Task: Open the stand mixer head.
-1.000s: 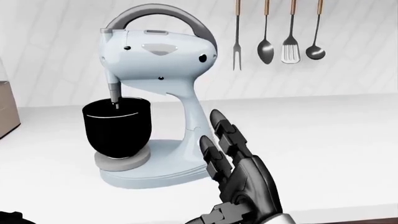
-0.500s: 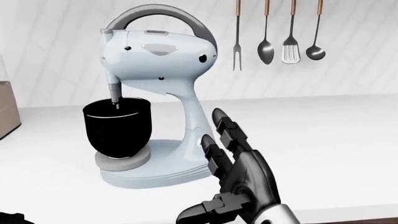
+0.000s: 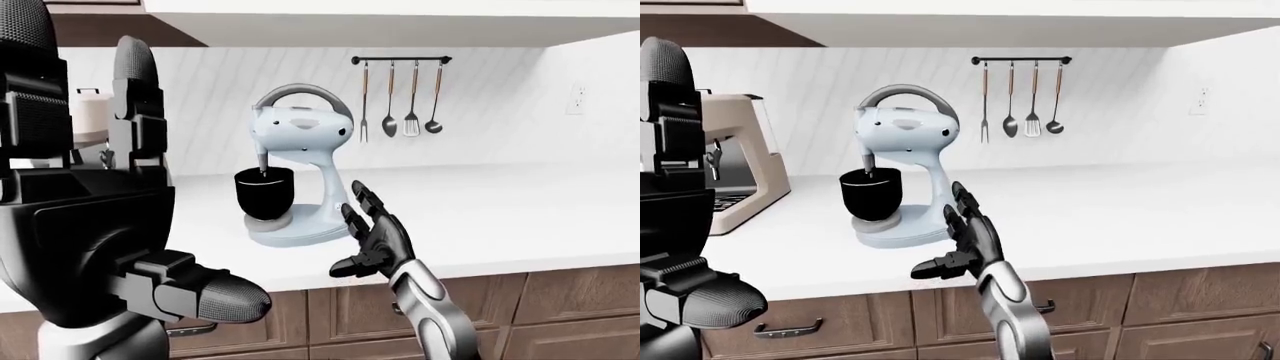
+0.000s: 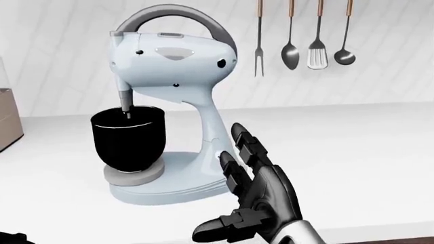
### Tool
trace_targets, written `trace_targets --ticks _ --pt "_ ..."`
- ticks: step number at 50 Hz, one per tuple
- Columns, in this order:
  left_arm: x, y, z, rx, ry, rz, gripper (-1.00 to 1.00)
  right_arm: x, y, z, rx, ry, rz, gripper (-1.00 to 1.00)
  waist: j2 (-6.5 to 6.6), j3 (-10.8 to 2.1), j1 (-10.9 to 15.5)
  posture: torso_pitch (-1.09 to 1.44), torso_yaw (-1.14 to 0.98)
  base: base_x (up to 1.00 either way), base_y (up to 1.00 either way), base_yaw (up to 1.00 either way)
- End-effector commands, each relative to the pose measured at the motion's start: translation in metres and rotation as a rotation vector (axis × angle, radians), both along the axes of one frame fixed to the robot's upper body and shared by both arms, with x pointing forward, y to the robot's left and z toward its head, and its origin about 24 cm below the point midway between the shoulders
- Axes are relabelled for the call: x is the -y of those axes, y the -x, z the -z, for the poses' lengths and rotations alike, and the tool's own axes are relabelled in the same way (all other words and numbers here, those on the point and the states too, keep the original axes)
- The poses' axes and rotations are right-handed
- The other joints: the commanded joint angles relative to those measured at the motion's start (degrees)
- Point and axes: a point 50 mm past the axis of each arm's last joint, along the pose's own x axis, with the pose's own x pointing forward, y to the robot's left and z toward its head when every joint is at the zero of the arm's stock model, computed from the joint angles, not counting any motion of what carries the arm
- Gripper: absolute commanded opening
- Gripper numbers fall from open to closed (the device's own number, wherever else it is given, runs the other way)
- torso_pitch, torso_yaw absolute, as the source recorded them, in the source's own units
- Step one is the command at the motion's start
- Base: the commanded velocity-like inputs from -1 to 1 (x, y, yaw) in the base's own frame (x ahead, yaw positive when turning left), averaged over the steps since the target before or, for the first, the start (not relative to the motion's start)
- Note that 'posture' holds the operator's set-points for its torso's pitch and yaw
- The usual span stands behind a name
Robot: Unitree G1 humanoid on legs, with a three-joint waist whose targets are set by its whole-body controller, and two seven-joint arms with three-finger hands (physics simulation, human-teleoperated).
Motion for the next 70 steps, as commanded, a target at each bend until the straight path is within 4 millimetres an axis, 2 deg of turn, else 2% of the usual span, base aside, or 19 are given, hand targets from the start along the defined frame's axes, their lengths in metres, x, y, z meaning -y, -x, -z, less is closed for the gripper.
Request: trace_targets --ticks 1,70 --pt "0.001 0.001 -0.004 0.029 -0.001 0.002 1.0 -0.001 -0.004 -0.018 0.09 -0.017 0.001 1.0 0.19 0.57 0.02 -0.65 0.0 0.0 0.0 0.0" --pt "0.0 0.001 -0.005 0.029 0.001 0.001 1.0 -0.003 -0.028 -0.007 0.045 -0.023 0.031 1.0 0.34 0.61 0.21 -0.65 0.0 0.0 0.0 0.0"
